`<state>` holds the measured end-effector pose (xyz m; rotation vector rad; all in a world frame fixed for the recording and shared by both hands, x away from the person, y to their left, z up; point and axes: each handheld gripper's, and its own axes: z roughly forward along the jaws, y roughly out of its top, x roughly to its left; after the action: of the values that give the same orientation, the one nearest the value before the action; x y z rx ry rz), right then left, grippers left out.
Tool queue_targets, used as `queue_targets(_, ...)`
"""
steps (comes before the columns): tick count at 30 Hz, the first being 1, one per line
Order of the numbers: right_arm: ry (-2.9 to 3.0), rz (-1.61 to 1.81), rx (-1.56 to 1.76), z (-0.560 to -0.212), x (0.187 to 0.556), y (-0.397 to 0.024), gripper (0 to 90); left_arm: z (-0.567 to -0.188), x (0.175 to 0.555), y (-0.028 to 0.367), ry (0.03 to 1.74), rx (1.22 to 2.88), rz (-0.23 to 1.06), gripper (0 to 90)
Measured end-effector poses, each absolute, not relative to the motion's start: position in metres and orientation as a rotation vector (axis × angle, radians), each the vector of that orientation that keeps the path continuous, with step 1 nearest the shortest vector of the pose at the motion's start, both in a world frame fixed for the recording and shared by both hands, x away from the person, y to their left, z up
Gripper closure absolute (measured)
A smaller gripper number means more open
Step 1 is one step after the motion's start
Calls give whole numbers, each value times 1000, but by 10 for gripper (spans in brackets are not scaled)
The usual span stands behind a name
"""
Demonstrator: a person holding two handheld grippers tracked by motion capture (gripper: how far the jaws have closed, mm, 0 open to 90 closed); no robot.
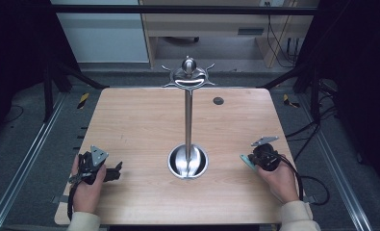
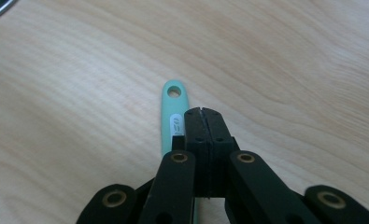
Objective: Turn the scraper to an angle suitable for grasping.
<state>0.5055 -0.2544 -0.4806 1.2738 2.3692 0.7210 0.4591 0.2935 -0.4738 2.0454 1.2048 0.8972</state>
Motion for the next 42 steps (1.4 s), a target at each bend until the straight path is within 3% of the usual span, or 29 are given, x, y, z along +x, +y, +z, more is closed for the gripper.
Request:
queue_targets(14,2411,730,1246,-470,499,-249,897,-476,459,295,1222,2042,896,30)
queue_targets(18,2443,712,1241,-463,501,-247,873,-475,459,297,1227,2033,894,30)
queue_targets(23,2568,621,1215,-455,510,-243,750,-473,460,297,1218,2019,892,30)
queue_targets(31,2645,472,1207,-453,521,-236,751,-473,461,296,1212,2020,890,30)
queue_targets(42,2714,366,1221,-459,530,-225,676,-473,462,295,1205,2034,888,30)
